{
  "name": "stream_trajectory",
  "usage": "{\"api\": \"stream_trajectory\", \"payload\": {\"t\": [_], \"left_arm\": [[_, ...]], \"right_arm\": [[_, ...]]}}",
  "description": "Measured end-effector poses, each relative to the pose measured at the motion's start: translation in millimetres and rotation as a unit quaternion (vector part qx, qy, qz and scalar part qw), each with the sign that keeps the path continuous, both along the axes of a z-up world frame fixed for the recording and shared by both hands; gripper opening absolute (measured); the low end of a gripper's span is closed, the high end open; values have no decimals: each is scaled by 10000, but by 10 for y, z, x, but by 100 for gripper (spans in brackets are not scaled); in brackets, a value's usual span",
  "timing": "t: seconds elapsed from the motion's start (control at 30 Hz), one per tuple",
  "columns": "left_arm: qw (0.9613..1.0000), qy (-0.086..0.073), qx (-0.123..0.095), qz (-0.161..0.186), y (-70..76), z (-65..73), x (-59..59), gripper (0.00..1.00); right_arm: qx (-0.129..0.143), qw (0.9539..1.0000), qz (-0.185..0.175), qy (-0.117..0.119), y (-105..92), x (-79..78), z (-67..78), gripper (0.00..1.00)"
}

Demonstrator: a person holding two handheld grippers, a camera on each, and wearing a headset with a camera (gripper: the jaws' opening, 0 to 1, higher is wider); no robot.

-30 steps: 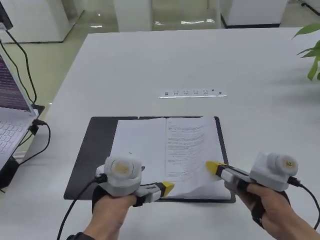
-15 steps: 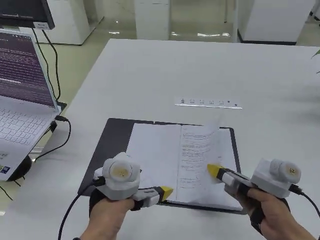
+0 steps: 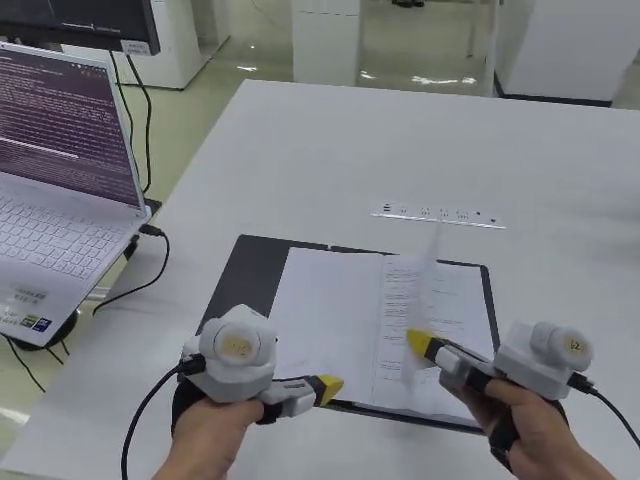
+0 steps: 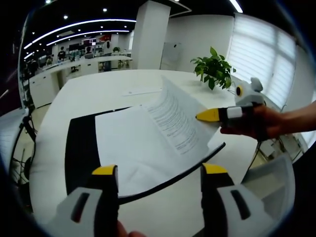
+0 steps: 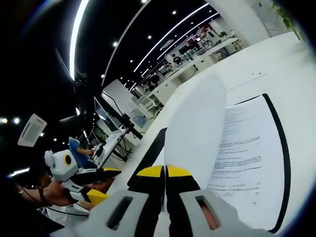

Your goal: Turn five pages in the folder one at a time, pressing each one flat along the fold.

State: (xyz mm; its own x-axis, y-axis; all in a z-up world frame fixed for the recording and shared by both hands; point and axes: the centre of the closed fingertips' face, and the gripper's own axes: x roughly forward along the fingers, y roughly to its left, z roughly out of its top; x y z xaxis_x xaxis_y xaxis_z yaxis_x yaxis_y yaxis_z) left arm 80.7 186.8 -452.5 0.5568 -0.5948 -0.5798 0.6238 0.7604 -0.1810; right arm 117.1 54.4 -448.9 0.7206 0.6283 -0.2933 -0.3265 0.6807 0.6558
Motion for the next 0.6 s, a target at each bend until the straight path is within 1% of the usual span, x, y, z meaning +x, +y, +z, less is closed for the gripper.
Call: {"api": "stream_trajectory", "payload": {"t": [0.17,0.4,0.6], "left_arm": [[10000,-21,44,8,99,2,-30,68],[10000,-27,35,73,199,8,-68,69],[9999,-106,53,114,288,61,-70,70]], "right_arm": [[-10,10000,95,13,138,8,9,0],[-29,9997,254,34,328,31,20,0],[2,9993,371,37,503,64,55,0]]}}
